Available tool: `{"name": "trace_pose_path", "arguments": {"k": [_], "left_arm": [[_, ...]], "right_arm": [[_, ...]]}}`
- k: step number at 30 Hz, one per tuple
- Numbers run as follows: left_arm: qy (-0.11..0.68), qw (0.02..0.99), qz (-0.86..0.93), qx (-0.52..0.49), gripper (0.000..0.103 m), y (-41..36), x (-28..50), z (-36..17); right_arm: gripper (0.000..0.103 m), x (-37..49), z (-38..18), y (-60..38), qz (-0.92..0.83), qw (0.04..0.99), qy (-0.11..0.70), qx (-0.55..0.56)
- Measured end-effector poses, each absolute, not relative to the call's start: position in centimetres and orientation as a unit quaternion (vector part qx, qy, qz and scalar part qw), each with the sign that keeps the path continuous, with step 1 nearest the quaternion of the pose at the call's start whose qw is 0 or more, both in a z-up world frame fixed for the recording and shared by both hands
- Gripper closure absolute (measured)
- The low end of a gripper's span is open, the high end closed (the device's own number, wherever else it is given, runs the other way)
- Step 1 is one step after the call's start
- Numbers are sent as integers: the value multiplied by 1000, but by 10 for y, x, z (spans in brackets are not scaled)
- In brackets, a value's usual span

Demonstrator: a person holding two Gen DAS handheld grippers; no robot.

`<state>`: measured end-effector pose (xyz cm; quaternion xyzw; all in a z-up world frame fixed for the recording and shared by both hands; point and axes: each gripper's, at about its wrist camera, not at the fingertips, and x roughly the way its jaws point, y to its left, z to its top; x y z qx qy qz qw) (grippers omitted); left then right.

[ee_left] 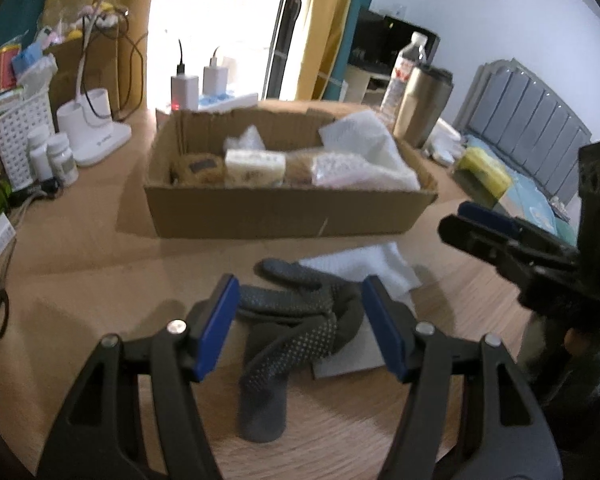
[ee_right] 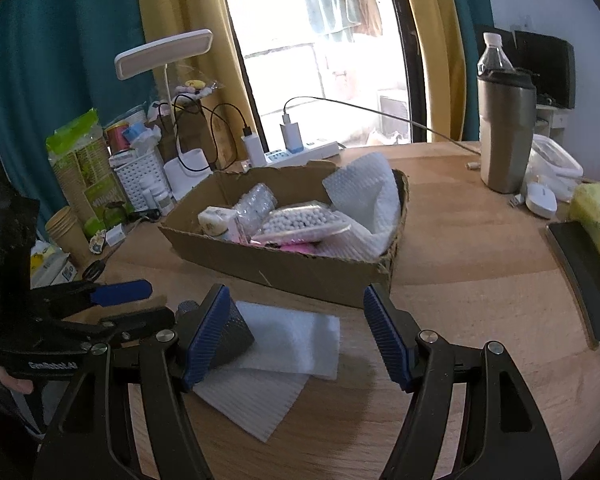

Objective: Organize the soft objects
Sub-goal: 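Grasp the grey dotted gloves with the left tool while the right tool grasps the white cloth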

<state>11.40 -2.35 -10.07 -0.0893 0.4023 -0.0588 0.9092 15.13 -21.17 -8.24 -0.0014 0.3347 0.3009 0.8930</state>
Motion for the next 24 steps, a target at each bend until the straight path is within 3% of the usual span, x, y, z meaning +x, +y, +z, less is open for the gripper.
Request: {"name": "trace_pose_path", "arguments": {"k": [15, 21, 24], "left_arm": [[448, 888, -52, -89, 39, -34, 122, -131], [443, 888, -77, -99, 65, -39, 113, -135], [438, 889, -89, -101, 72, -41, 110, -134]], "right_arm": [[31, 162, -98, -228, 298, 887, 353, 15], [31, 163, -103, -221, 299, 883, 362, 9], [31, 162, -102, -216, 299, 882, 364, 3]]}}
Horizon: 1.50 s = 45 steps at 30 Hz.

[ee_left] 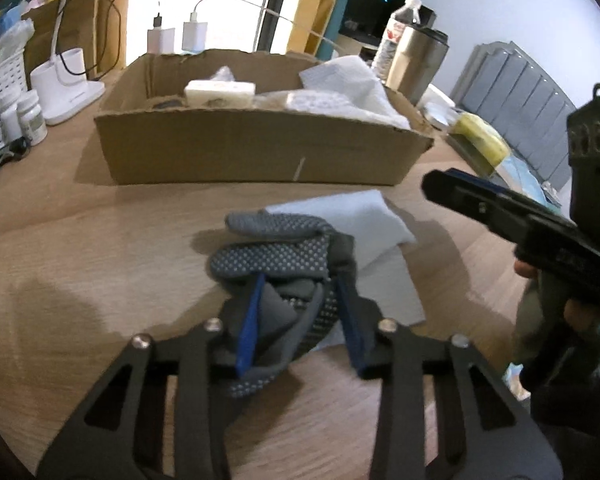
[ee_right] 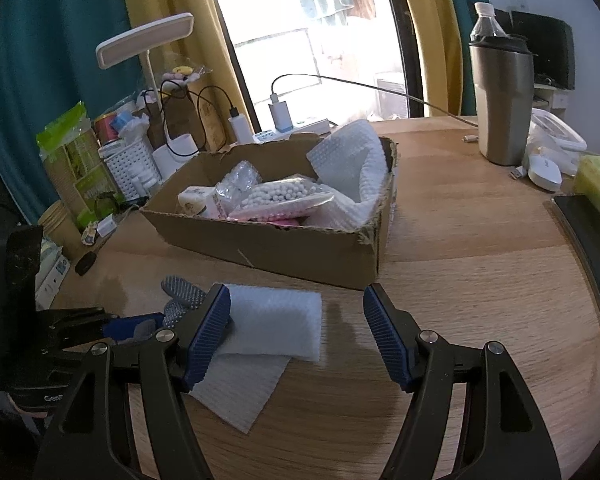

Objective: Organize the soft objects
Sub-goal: 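Grasp the grey dotted gloves with the left tool while the right tool grasps the white cloth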

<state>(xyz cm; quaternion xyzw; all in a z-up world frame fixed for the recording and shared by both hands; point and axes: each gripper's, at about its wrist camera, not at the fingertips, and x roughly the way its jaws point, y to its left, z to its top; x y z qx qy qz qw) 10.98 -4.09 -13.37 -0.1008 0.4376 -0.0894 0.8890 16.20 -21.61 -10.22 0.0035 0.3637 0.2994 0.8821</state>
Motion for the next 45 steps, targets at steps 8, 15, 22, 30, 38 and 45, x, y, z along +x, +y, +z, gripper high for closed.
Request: {"name": "trace_pose_path", "arguments": {"k": [8, 15, 22, 30, 38, 45], "left_arm": [[404, 900, -112, -119, 76, -28, 97, -113], [397, 902, -96, -137, 76, -3, 88, -112], [393, 902, -85, -159, 76, 19, 82, -113], [383, 905, -86, -166, 76, 27, 74, -109], [377, 908, -82, -165, 76, 29, 69, -106], [376, 909, -77, -162, 76, 30, 66, -105]], "right_arm": [[31, 159, -105, -198, 302, 877, 374, -18], [31, 157, -118, -171, 301, 862, 405, -55], [30, 160, -136, -149, 295, 840, 446, -86], [31, 151, -140, -133, 274, 850, 427, -140], [57, 150, -139, -139, 274, 854, 421, -135], [91, 145, -138, -137, 286, 852, 421, -124]]}}
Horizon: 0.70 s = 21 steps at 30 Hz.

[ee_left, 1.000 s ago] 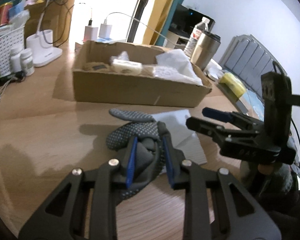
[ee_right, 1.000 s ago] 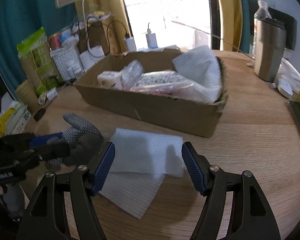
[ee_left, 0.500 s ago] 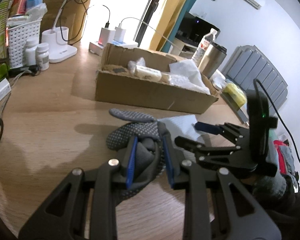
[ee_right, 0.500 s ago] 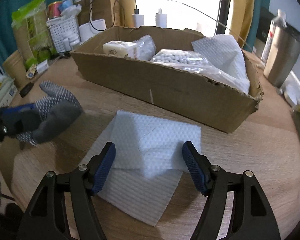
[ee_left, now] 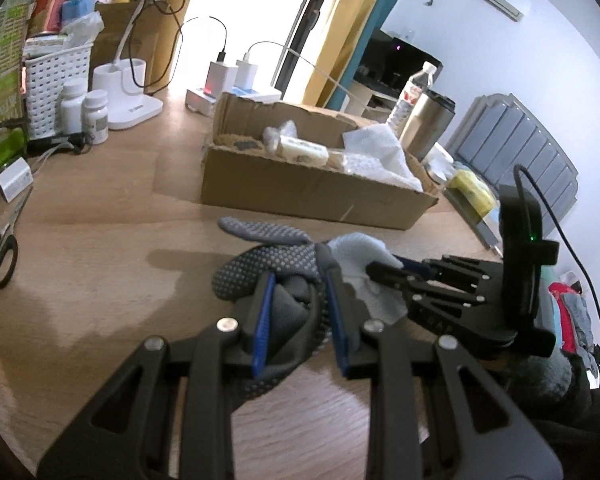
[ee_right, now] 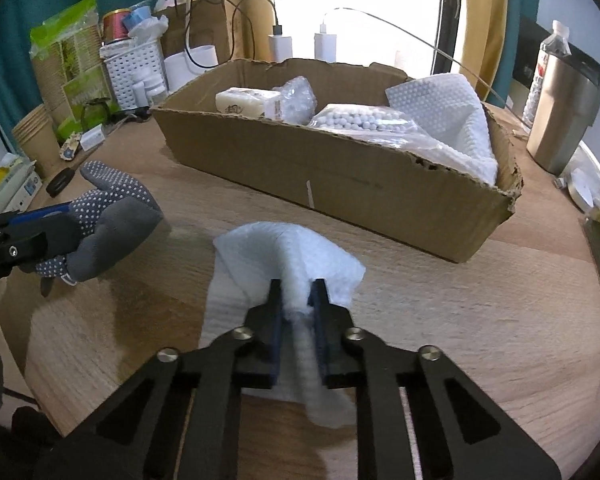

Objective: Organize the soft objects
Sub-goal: 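Grasp the grey dotted gloves with the left tool while the right tool grasps the white cloth, then carry the gloves and white cloth over the box with both tools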

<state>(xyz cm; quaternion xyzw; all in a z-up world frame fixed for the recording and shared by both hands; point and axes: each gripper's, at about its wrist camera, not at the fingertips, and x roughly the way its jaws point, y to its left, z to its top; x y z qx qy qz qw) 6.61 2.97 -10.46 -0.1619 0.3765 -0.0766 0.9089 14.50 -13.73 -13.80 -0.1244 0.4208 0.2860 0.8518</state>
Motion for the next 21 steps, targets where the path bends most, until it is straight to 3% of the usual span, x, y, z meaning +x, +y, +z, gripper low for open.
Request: {"name": "trace_pose_path", "arguments": {"k": [21], "left_arm": [[360, 918, -81, -143, 76, 15, 66, -76]], "right_arm": [[92, 131, -96, -158, 300, 875, 368, -97]]}}
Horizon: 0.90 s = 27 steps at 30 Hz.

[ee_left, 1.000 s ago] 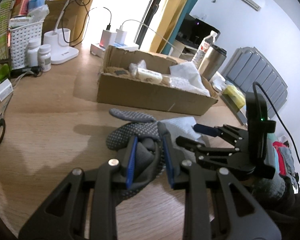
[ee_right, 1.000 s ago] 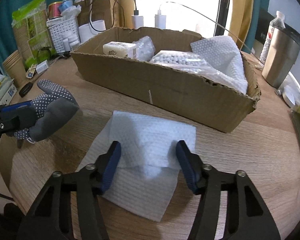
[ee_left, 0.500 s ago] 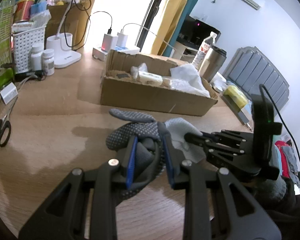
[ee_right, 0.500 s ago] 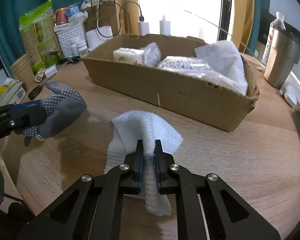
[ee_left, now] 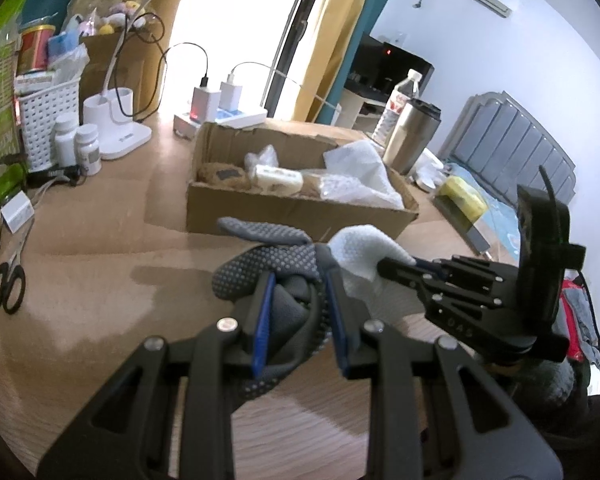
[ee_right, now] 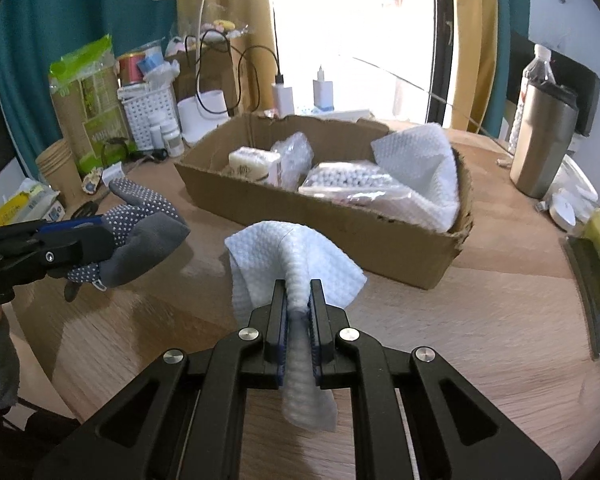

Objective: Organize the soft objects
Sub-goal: 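Carry the gloves and white cloth over the box with both tools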

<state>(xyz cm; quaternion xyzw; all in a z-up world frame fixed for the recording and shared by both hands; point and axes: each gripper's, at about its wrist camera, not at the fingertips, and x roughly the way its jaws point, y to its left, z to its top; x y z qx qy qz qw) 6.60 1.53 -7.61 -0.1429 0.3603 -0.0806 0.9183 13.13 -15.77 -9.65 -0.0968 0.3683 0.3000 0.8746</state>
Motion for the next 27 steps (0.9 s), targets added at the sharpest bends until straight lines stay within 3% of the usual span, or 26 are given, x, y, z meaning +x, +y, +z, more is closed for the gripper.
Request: {"name": "trace_pose_path", "arguments": {"k": [27], "left_arm": [[326, 937, -76, -97, 76, 1, 80, -30]], "right_arm": [[92, 142, -50, -183, 303, 899, 310, -61]]}}
